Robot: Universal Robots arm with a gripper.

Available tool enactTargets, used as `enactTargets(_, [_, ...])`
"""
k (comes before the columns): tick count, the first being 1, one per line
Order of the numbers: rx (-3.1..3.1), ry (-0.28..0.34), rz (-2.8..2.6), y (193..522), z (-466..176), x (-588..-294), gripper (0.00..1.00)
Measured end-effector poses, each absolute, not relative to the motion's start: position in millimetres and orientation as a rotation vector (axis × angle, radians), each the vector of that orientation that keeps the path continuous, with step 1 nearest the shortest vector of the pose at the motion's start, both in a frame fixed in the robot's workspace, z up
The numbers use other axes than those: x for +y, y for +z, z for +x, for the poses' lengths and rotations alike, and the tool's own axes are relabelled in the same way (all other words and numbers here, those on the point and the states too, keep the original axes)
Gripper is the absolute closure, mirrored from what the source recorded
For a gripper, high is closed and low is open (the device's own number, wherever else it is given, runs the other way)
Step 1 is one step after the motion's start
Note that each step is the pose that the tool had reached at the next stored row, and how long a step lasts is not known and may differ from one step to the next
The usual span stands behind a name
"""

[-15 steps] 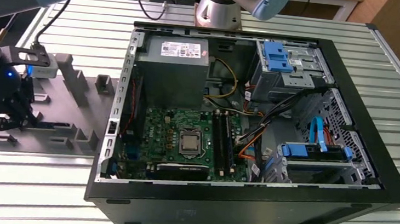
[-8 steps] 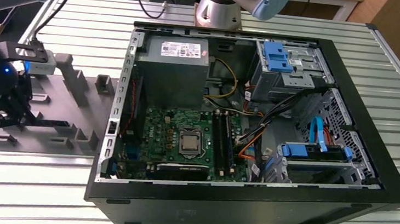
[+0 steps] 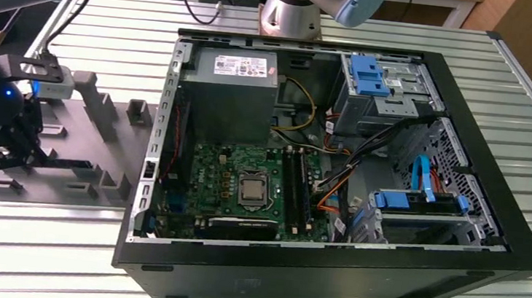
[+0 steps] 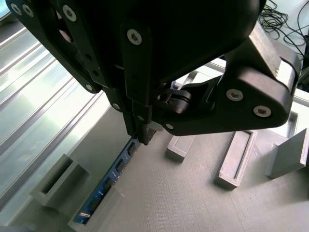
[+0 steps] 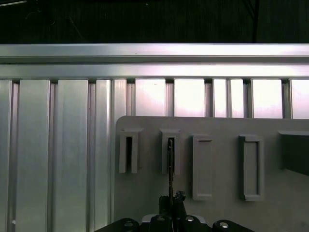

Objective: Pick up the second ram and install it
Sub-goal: 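Pick up the second ram and move it above second insertion slot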

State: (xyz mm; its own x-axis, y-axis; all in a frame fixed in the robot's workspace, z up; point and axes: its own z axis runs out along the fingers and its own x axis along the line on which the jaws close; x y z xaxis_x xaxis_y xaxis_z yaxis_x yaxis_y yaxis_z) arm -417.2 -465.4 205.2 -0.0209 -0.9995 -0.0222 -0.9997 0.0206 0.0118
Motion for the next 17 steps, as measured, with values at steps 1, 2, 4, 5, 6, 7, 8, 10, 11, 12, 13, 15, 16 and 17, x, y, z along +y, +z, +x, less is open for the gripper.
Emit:
enactTargets(1, [2.239,0.038,-2.193,205.6,-417.2,-465.4,0.86])
enactTargets(2, [2.239,0.038,-2.193,205.9,-417.2,-465.4,0.86])
enactTargets(4, [2.239,0.038,-2.193,206.7,-417.2,-465.4,0.86])
enactTargets(5, [2.239,0.038,-2.193,207.1,-417.2,-465.4,0.86])
enactTargets(6, [2.239,0.038,-2.193,207.4,-417.2,-465.4,0.86])
enactTargets(7, [2.239,0.038,-2.193,207.7,-417.2,-465.4,0.86])
enactTargets(8, [2.239,0.038,-2.193,208.1,-417.2,-465.4,0.86])
enactTargets(10, [2.239,0.038,-2.193,209.0,-417.2,-465.4,0.86])
enactTargets(11, [2.239,0.038,-2.193,209.4,-417.2,-465.4,0.86])
enactTargets(12, [2.239,0.038,-2.193,209.8,-417.2,-465.4,0.86])
enactTargets(13, [2.239,0.038,-2.193,210.3,-417.2,-465.4,0.86])
enactTargets(15, [2.239,0.038,-2.193,211.2,-417.2,-465.4,0.86])
enactTargets(16, [2.239,0.038,-2.193,211.7,-417.2,-465.4,0.86])
enactTargets(17, [2.239,0.038,-2.193,212.2,-417.2,-465.4,0.86])
